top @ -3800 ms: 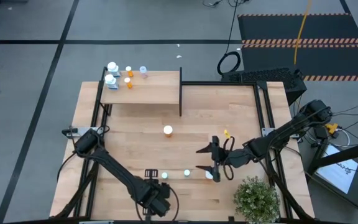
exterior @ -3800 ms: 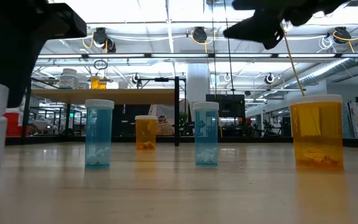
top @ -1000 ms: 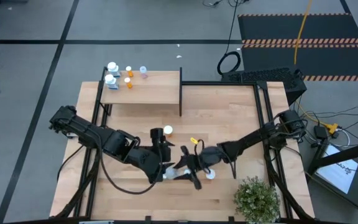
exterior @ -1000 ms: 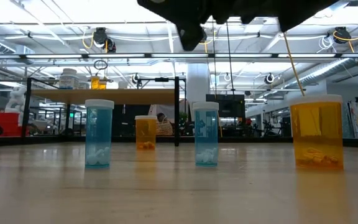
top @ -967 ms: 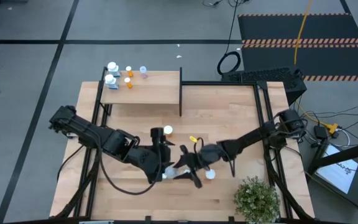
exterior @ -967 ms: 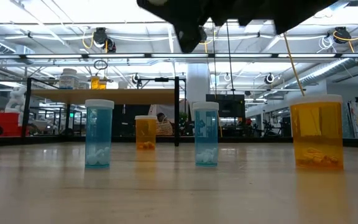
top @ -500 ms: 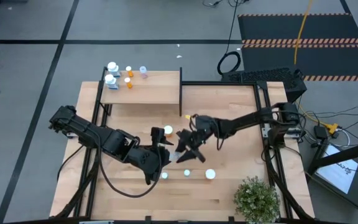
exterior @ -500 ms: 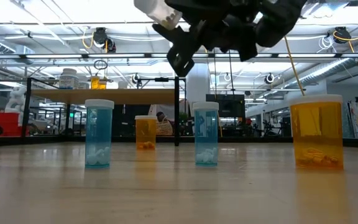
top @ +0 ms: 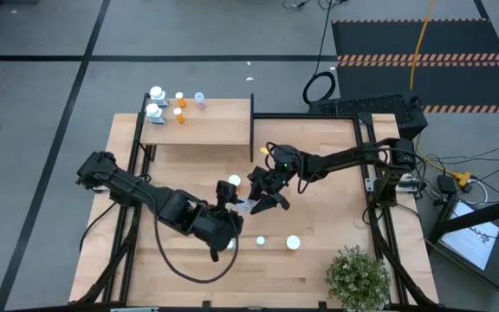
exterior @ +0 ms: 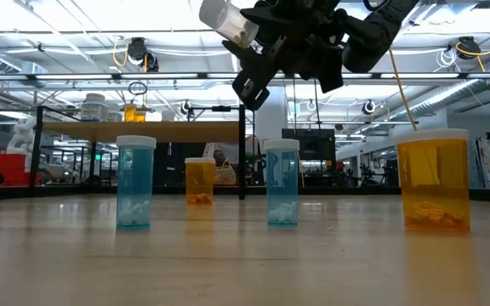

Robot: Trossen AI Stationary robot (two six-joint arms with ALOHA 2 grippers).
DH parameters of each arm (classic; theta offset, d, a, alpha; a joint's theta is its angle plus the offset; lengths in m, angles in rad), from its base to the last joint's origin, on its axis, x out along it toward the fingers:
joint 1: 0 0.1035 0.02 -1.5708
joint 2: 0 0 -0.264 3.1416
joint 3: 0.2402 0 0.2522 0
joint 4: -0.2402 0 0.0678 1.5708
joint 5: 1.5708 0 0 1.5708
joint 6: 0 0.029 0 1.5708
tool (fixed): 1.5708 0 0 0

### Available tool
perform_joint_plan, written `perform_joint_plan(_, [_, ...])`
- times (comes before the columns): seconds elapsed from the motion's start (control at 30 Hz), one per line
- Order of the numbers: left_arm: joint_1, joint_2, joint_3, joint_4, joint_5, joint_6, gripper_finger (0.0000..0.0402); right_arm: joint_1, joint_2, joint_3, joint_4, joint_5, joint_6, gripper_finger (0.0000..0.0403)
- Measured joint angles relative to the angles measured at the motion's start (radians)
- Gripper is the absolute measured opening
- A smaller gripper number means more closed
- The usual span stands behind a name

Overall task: Pick and place medicine bottles onto shelf by color
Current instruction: Put the transparent pill bottle on the shelf aligned with the other transparent pill bottle

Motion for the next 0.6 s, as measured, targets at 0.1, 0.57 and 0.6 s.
perform_joint_plan(0.1, [0.007, 0.021, 0.0, -0.065, -0.057, -0.022, 0.0312, -0.009, 0.0, 0.0, 0.004, -0.019, -0.004, 0.0159])
perform_joint_plan(0.57, [0.059, 0.033, 0.0, -0.054, -0.038, -0.006, 0.0229, -0.016, 0.0, 0.0, 0.007, -0.041, -0.063, 0.016])
perform_joint_plan(0.6, [0.062, 0.033, 0.0, -0.054, -0.028, -0.004, 0.0219, -0.016, 0.0, 0.0, 0.007, -0.041, -0.064, 0.016])
